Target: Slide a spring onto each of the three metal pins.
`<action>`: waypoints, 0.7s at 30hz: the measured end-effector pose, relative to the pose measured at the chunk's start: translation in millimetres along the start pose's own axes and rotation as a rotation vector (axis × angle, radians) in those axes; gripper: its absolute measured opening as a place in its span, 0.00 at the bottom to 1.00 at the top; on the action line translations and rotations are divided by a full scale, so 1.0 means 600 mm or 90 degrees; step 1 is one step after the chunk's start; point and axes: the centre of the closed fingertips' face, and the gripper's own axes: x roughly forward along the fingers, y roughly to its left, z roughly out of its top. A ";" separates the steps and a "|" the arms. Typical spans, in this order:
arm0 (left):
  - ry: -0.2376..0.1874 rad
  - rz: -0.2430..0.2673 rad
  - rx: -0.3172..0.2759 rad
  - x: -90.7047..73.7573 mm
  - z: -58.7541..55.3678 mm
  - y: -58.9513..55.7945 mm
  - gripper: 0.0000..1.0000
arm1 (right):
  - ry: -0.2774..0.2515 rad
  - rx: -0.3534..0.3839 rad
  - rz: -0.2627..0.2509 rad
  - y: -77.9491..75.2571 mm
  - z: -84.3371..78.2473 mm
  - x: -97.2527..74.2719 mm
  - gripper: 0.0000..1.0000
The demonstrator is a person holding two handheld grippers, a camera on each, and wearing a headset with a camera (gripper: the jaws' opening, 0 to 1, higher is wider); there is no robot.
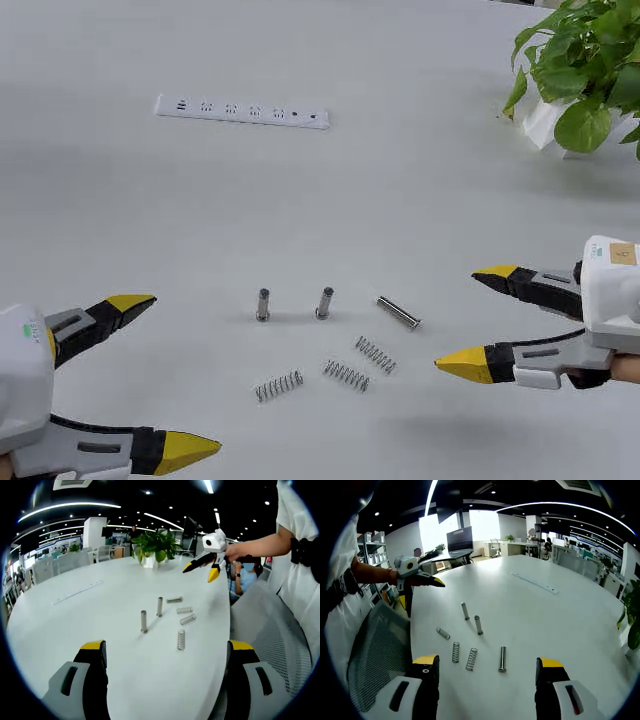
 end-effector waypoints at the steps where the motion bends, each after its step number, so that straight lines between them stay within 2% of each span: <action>1: 0.000 0.001 0.000 0.000 0.000 0.001 0.99 | 0.002 -0.001 0.001 0.000 0.002 0.002 0.78; 14: -0.003 0.000 -0.005 0.002 0.002 0.004 0.99 | 0.015 -0.018 0.011 -0.003 0.030 0.030 0.68; 21: -0.008 -0.002 -0.008 0.004 0.006 0.004 0.99 | 0.030 -0.016 0.011 -0.009 0.033 0.045 0.60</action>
